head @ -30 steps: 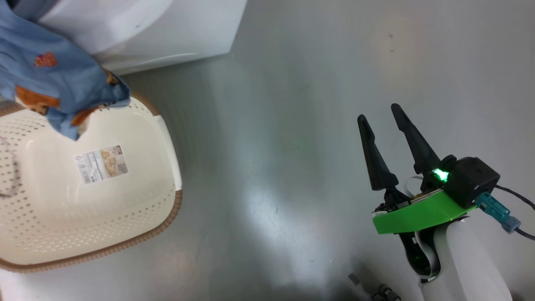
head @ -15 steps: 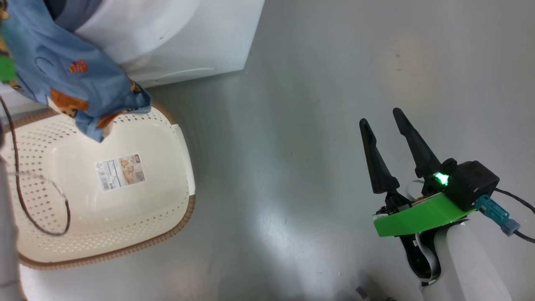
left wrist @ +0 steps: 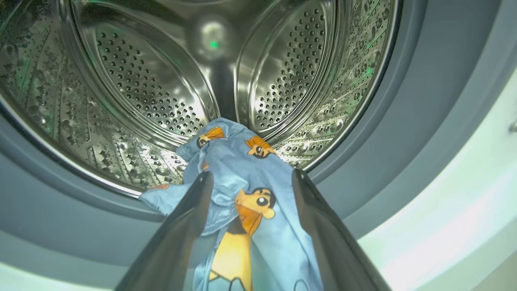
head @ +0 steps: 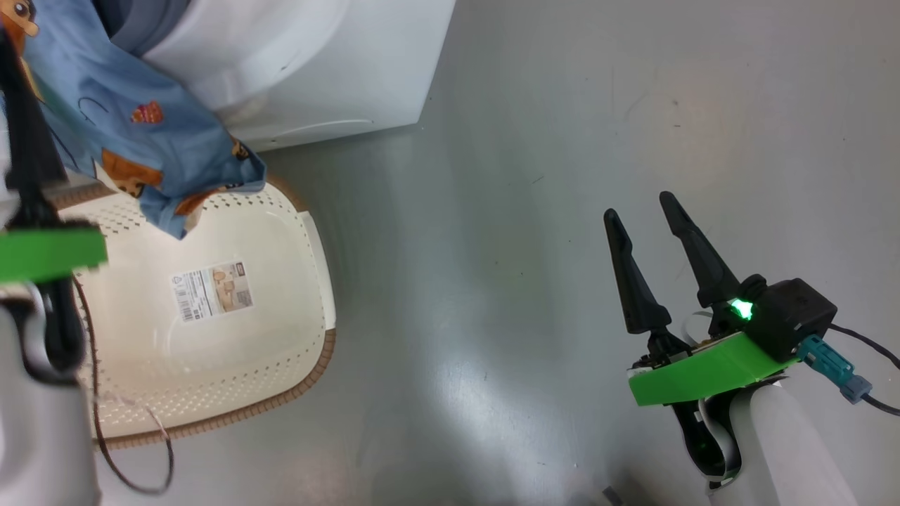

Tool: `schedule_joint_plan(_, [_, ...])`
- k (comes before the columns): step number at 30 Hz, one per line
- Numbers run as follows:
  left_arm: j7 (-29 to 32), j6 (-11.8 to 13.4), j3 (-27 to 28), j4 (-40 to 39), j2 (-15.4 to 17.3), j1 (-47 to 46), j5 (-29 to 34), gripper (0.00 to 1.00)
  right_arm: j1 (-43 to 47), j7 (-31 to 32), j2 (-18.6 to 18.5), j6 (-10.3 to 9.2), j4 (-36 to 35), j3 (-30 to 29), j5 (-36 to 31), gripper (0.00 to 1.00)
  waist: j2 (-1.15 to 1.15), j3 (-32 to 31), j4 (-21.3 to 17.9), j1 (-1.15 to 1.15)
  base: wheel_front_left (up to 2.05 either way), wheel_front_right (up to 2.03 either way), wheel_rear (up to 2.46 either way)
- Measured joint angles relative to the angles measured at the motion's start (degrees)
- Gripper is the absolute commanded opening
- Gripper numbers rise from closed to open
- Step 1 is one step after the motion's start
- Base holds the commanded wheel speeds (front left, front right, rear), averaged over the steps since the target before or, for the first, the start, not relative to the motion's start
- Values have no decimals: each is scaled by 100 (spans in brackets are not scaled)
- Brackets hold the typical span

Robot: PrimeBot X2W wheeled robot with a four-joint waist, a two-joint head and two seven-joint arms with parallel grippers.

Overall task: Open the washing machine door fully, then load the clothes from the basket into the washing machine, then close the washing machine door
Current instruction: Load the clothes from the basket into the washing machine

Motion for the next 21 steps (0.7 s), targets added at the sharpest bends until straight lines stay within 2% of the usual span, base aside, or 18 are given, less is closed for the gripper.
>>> schedule_joint_plan(12, [0,0,455,-497,-476,1288,225,100,1,0,-2,0,4,10,-59,100,0,-60,5,0,0,0,0])
schedule_joint_plan(21, [0,-14,520,-569,-683,1908,270,100,0,0,-2,0,43,34,-59,100,0,-76,0,0,0,0,0])
